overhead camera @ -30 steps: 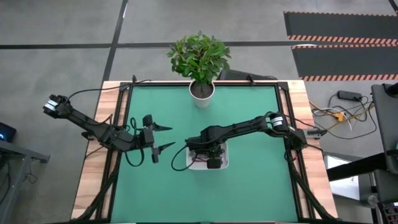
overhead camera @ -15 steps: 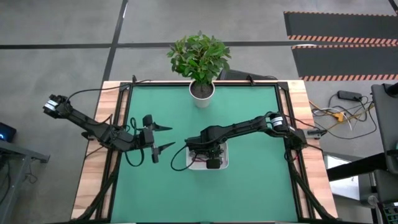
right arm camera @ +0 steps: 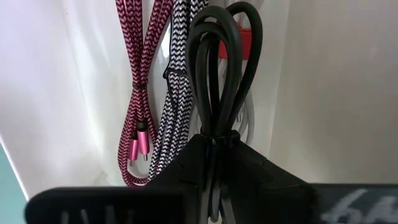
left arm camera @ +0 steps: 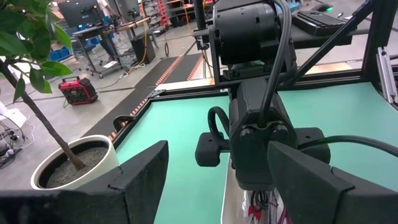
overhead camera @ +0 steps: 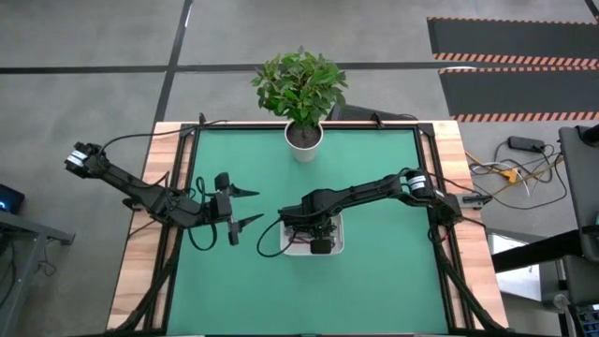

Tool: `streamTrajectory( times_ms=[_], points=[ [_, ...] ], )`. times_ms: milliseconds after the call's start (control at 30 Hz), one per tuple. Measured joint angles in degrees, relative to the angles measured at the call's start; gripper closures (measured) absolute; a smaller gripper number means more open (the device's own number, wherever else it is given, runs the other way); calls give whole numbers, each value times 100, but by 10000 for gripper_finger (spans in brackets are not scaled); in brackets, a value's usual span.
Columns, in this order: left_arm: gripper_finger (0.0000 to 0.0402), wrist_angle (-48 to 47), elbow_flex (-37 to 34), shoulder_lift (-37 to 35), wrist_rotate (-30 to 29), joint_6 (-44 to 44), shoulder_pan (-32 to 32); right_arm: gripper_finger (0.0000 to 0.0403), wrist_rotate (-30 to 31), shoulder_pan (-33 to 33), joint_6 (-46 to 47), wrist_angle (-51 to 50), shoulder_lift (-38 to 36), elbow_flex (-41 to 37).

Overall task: Pick and place USB-C Cables
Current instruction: Put the black charger cable into the white bin, then return to Home Position

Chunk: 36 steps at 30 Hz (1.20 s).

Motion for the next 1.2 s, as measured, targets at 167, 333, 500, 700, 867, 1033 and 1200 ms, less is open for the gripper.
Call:
streamTrajectory(
  times_ms=[167, 333, 500, 700, 867, 1033, 1200],
  points=[
    [143, 0, -2, 7, 0, 8, 0, 346, 0, 0, 0, 25, 0, 0],
    [143, 0, -2, -7, -2, 15, 0, 314, -2, 0, 46, 39, 0, 0],
    [143, 2, -2, -9, -1, 11, 0, 292, 0, 0, 50, 39, 0, 0],
    [143, 0, -4, -9, -2, 71, 0, 278, 0, 0, 91, 2, 0, 140],
    [143, 0, -2, -31, -1, 155, 0, 282, 1, 9, 133, 5, -154, 363],
    [143, -12, -4, -20, 0, 116, 0, 290, 239, 99, 11, 394, -567, 296],
    [143, -56, -11, -15, 0, -37, -3, 297, 448, 222, -359, 1320, -1184, -148]
  ],
)
